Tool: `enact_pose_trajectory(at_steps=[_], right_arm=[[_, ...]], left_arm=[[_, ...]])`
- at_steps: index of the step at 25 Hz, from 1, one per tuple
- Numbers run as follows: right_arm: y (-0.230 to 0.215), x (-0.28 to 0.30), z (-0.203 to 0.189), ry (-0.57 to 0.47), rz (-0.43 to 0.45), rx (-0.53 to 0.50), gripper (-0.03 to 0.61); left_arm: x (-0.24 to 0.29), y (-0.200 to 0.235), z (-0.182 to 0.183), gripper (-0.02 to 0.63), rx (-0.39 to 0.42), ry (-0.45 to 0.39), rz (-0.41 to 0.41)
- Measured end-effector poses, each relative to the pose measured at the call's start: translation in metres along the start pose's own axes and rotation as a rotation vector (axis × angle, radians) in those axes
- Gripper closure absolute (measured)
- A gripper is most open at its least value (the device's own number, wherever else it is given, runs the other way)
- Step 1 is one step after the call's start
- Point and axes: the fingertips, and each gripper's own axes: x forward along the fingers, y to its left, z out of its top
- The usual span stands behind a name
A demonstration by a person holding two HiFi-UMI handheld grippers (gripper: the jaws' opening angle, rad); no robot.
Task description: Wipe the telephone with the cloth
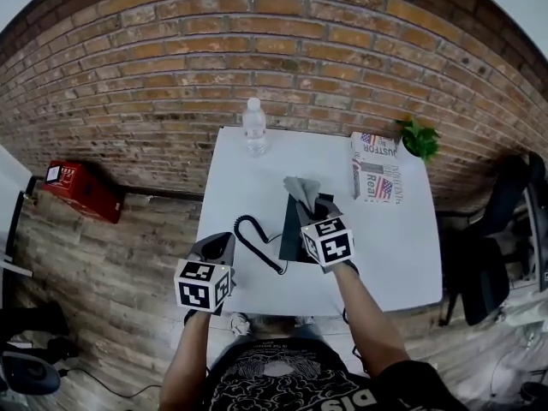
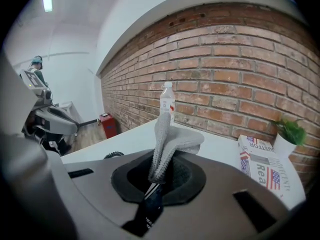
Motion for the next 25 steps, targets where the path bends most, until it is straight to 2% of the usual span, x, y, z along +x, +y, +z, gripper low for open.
enact_pose_trajectory(at_steps=[14,25], right_arm=[[0.028,-0.007,-0.026,0.055,-0.066,0.068,0.566],[0.054,-0.018,-0.049,0.082,-0.073,0.132,0.566]], left_arm=[[0.000,-0.002,-0.010,0.607,0.063,0.028,-0.165],[-0.005,-0.005,-0.021,0.607,0.086,0.033,-0.230]])
